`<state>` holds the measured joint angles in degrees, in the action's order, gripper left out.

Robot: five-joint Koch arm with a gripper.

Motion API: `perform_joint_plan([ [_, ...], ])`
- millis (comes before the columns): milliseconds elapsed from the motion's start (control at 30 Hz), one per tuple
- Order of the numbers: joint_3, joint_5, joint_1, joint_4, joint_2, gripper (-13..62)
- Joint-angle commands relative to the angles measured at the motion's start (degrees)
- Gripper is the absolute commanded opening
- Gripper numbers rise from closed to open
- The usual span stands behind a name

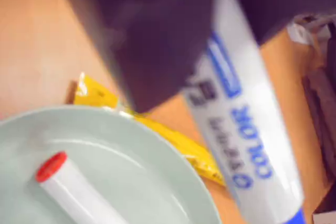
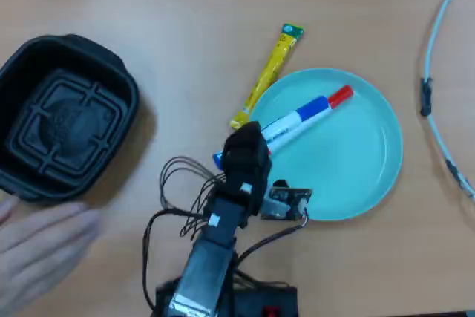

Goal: Pick up the blue pen and put it in the black bowl

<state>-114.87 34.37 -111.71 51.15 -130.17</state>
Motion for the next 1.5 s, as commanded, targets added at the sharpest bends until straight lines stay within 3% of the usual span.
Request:
perform_joint_plan([
  [0,1.85,-1.58,2.29,-1.49,-5.98,-6.0],
  [1467,4.66,-0.97,6.5,0.97,-6.06,-6.0],
])
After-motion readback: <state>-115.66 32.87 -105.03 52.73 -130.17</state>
